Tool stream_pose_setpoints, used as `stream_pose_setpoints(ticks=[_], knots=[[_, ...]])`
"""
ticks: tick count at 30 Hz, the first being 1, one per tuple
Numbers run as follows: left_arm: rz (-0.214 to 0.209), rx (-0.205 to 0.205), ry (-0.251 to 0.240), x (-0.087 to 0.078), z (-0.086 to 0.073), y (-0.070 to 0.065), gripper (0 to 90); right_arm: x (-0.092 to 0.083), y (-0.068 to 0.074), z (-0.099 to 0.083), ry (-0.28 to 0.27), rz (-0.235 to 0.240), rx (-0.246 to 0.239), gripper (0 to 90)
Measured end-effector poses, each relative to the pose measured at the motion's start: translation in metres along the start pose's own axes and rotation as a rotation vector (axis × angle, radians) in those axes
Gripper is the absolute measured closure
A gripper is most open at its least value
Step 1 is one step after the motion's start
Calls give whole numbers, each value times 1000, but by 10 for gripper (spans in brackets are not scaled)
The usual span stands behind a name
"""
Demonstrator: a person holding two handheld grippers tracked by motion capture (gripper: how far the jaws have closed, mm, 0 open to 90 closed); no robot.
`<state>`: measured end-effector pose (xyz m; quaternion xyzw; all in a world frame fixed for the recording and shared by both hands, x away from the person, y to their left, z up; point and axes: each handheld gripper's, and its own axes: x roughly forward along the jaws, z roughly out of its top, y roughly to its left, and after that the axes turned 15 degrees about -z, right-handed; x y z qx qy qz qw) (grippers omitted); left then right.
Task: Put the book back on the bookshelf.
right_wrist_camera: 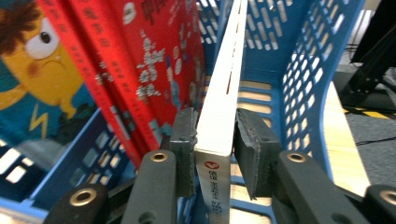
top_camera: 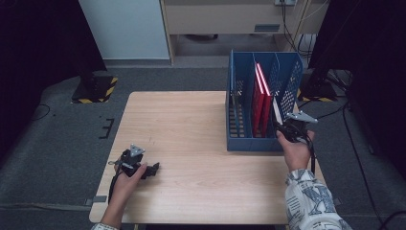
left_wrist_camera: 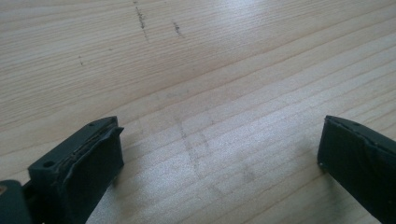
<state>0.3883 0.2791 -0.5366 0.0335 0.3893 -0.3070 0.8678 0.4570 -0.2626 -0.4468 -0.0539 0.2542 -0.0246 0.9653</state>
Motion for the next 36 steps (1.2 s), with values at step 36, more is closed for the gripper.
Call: stream_pose_setpoints(ticks=[36], knots=[[0,0,0,0,0,0,0,14,5,13,-18,-4,-12,531]])
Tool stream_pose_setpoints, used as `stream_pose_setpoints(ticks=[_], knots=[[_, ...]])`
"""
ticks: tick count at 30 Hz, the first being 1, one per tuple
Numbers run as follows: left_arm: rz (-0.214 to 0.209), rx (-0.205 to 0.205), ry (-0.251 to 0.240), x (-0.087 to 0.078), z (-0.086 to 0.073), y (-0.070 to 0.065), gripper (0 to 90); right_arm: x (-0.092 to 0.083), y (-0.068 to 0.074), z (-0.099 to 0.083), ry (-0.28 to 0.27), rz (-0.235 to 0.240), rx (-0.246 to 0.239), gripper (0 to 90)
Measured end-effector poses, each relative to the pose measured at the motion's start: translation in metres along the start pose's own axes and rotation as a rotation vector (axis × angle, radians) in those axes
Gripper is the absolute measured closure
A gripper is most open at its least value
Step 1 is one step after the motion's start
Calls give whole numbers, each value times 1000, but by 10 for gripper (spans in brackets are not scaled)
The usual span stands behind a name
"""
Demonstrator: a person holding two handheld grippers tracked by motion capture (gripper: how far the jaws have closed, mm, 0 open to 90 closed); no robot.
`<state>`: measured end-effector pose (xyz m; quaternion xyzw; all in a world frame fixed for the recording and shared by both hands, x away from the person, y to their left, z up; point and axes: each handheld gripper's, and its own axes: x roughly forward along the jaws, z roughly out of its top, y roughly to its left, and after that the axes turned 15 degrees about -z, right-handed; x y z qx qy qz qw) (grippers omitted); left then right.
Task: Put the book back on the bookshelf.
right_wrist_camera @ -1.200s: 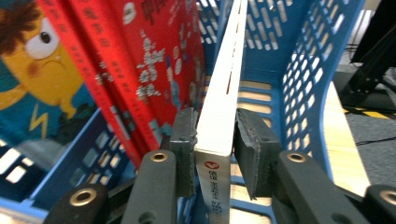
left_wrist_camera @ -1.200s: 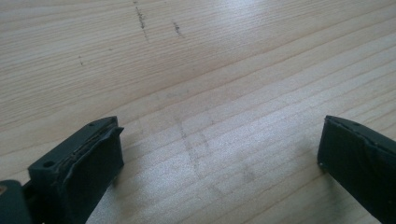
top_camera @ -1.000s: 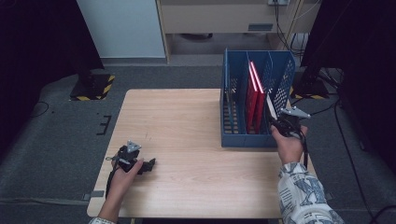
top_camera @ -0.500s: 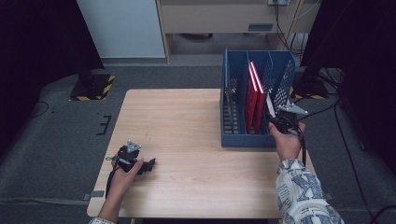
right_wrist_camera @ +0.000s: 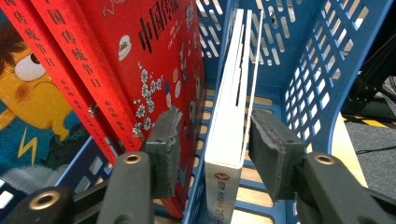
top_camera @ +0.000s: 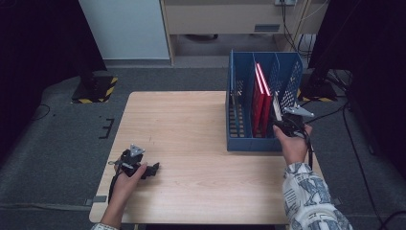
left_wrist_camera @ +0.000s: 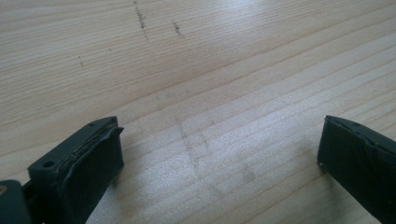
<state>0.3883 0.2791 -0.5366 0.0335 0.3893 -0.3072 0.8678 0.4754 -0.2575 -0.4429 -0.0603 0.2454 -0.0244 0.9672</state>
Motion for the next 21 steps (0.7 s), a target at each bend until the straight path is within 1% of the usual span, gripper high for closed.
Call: stream_pose_setpoints(ticks=[11,21], knots=[[0,0,0,0,0,0,0,0,-1,0,2,-9,8,453],[0,0,0,0,0,0,0,0,-4,0,5,-13,11,429]])
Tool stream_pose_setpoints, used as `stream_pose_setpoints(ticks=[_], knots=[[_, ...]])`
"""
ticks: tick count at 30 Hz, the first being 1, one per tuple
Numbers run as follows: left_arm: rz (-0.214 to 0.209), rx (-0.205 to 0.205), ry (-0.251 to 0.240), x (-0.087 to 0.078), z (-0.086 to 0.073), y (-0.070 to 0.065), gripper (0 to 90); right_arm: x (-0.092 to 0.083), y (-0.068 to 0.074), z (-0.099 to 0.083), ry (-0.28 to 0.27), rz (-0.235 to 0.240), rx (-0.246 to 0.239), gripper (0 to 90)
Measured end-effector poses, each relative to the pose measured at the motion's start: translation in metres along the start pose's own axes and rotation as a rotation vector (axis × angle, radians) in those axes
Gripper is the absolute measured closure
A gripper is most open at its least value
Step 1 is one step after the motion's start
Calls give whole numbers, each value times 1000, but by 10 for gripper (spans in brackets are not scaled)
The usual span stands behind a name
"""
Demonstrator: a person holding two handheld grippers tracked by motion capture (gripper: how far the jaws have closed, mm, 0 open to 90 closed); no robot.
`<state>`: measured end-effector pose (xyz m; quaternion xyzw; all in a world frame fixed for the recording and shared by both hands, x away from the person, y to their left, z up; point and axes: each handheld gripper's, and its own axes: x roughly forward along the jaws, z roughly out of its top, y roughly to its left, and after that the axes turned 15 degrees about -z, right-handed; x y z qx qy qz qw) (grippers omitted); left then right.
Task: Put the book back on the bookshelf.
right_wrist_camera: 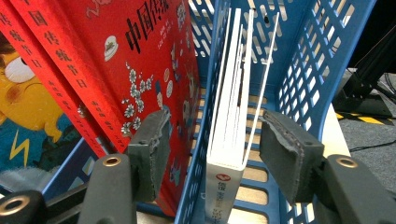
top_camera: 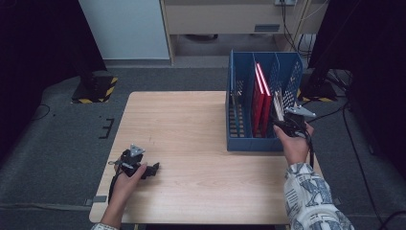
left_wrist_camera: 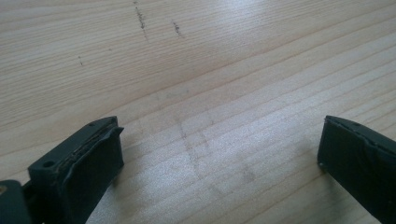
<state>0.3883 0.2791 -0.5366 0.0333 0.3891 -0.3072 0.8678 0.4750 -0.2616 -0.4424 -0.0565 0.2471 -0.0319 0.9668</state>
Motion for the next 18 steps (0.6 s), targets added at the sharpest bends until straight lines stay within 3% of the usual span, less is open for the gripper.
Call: stream_pose_setpoints(ticks=[18], knots=[[0,1,0,0,0,0,0,-7,-8,-3,-4,10,14,348]])
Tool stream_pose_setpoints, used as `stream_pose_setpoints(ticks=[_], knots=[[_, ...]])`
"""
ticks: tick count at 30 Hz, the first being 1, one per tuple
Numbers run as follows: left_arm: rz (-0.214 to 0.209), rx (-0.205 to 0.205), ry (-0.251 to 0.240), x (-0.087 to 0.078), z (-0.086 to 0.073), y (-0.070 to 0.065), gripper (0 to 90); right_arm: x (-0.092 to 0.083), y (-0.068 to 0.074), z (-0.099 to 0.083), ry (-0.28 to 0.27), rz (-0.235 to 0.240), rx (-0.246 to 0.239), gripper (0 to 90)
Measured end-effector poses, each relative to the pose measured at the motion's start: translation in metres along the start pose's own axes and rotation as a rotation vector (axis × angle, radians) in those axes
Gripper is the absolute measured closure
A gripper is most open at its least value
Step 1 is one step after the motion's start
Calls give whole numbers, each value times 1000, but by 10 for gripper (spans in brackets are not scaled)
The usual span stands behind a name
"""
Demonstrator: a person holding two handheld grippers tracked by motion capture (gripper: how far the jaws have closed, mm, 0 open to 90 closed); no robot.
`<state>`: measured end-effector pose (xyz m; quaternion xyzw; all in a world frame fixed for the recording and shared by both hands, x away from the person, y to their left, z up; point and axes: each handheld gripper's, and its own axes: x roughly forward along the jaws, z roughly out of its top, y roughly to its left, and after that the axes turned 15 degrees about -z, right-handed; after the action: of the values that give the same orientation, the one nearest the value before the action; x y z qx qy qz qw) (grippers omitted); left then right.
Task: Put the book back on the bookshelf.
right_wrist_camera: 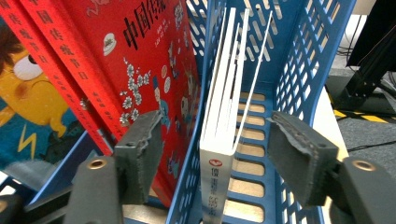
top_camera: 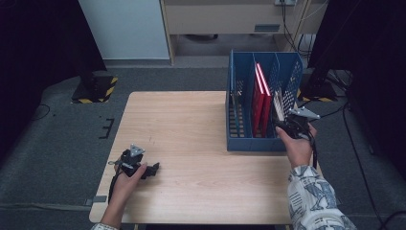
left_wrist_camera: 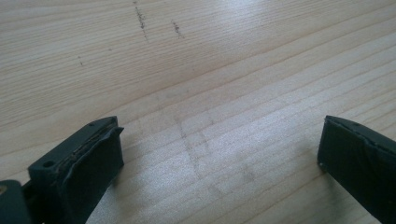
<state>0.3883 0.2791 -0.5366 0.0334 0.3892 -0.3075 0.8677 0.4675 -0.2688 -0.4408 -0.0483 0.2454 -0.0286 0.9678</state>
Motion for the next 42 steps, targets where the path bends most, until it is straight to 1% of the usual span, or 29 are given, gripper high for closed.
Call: stream_pose_setpoints(ticks=[3,4,5,6,9,10,18,28,29,36,42], knots=[[0,0,0,0,0,0,0,-2,0,-1,7,12,8,289],[0,0,0,0,0,0,0,-2,0,-1,7,12,8,289],[-1,1,1,0,0,0,0,-4,1,-2,8,12,8,251],[-1,1,0,0,0,0,0,-4,1,-3,7,12,12,236],[-1,-1,0,0,0,0,0,-7,1,-3,18,35,21,188],[-1,1,1,0,0,0,0,-8,0,-4,9,35,20,187],[-1,1,0,0,0,0,0,-11,-2,-7,12,47,14,173],[-1,1,1,0,0,0,0,-21,-2,-8,4,73,4,138],[0,1,1,0,0,0,0,-24,-2,-9,11,85,6,126],[0,0,0,0,0,0,0,-29,1,-12,20,109,-7,95],[-1,0,0,0,0,0,0,-35,5,-15,23,128,-19,89]])
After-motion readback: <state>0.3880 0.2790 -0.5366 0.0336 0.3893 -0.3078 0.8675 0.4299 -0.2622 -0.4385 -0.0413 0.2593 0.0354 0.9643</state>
